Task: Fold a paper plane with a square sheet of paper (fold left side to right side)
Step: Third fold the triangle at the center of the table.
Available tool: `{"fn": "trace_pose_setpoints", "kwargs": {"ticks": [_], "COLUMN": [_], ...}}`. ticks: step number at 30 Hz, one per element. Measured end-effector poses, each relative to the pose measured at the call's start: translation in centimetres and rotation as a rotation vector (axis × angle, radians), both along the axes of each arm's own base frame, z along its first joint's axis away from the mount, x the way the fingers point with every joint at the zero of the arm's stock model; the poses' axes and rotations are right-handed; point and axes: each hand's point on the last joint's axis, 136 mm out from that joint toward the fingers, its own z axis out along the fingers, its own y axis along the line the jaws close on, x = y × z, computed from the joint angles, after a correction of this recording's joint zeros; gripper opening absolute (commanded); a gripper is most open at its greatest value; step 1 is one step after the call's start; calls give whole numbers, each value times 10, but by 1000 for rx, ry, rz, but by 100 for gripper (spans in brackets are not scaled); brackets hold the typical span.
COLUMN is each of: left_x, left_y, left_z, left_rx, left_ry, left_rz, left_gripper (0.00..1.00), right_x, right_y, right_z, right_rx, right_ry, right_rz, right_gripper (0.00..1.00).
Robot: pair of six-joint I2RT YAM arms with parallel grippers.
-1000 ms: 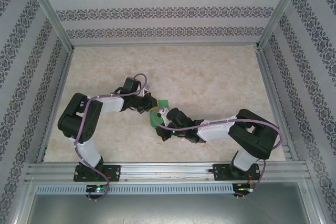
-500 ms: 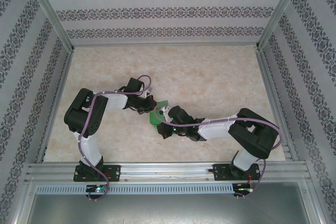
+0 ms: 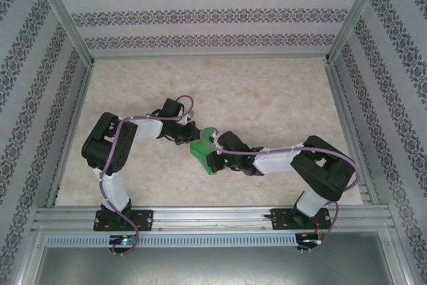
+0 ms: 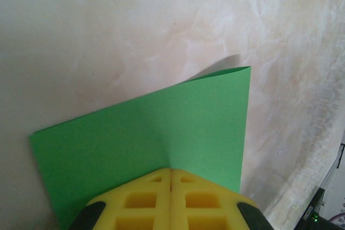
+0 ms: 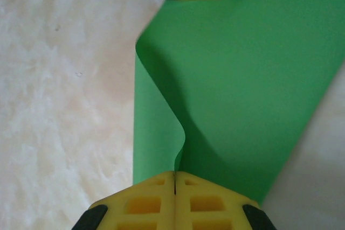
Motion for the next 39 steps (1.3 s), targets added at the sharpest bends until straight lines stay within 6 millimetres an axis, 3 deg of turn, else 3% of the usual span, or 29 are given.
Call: {"fn": "trace_pose_setpoints", "kwargs": {"ticks": [9,39], "left_x": [0,0], "left_y": [0,0], "left_z": [0,0], "left_rx": [2,2], "left_ry": [-1,-1], "left_rz": [0,0], "left_gripper": [0,0], "right_x": [15,20], "right_y": [-10,-7], "right_z": [1,-3], "right_rx": [-36,-58], "right_ry": [7,8], "right_rz": [-44,-30], "right_gripper": [0,0]}}
